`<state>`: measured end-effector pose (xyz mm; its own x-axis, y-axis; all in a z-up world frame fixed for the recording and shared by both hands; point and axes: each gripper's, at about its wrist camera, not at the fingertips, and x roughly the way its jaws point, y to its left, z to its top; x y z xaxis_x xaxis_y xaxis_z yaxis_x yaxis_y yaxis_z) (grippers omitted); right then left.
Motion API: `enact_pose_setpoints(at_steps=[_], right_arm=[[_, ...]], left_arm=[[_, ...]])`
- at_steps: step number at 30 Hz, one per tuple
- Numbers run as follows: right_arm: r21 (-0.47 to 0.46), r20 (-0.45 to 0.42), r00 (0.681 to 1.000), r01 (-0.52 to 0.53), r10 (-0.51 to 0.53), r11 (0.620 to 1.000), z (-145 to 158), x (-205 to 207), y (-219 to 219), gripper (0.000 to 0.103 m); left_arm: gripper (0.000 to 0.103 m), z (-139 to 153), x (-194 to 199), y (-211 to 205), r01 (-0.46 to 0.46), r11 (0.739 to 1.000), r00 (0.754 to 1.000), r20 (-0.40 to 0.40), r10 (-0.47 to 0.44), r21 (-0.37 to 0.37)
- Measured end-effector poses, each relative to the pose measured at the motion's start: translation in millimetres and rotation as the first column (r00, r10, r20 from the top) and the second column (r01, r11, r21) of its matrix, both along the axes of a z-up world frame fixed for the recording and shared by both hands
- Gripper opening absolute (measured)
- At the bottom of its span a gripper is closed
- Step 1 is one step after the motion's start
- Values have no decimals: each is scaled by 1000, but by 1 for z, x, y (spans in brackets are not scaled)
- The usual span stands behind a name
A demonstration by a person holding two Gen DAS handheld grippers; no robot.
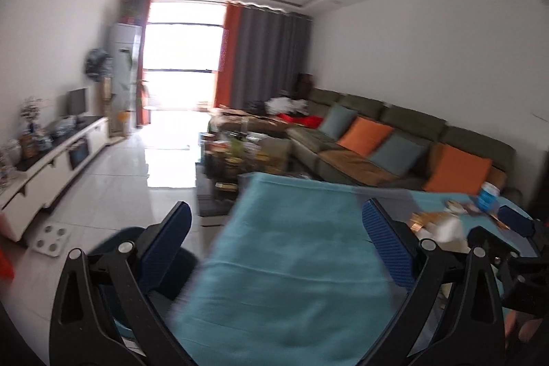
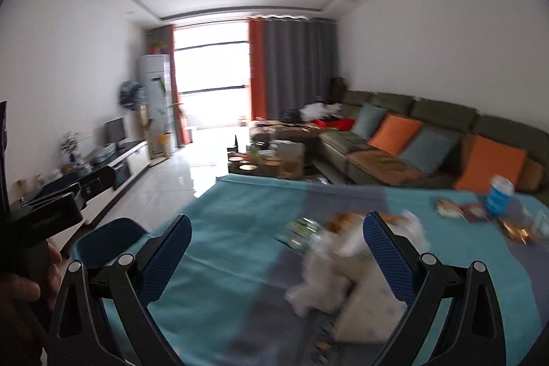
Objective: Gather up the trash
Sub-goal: 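Move both tools back over the table toward the paper cups, then grasp the blue-dotted white paper cup with the right tool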
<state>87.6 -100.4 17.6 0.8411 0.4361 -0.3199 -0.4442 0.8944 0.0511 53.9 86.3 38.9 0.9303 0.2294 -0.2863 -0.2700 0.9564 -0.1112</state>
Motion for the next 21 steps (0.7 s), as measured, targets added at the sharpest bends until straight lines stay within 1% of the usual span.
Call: enact_pose_setpoints(at_steps=[2, 4, 6, 8, 11, 13, 17, 21], right_arm=[[-3, -22, 998, 51, -51, 999, -7, -3, -15, 97], [-6, -31, 995, 98, -98, 995, -13, -6, -34, 97], [-2, -39, 990, 138, -138, 990, -18, -8, -48, 97], [-7, -52, 984, 172, -172, 985, -26, -9, -58, 97], [-14, -82, 973, 217, -217, 976, -35, -6, -71, 97], [-6, -91, 966, 241, -241, 970, -38, -6, -74, 97], [-7, -105, 961, 257, -257, 966, -43, -8, -77, 97], [-17, -140, 953, 270, -270, 963, -51, -3, -76, 97]], left_arm=[[98, -4, 4, -16, 52, 999, 999, -7, -52, 8], [98, -7, 8, -29, 84, 996, 996, -11, -84, 17], [98, -9, 9, -43, 137, 990, 990, -14, -137, 24], [98, -11, 10, -54, 166, 985, 986, -22, -166, 45], [98, -15, 11, -67, 202, 978, 979, -30, -201, 46], [98, -17, 8, -71, 224, 974, 974, -33, -223, 41], [98, -25, 5, -84, 266, 962, 963, -54, -263, 55], [98, -30, 11, -92, 301, 952, 952, -75, -296, 62]])
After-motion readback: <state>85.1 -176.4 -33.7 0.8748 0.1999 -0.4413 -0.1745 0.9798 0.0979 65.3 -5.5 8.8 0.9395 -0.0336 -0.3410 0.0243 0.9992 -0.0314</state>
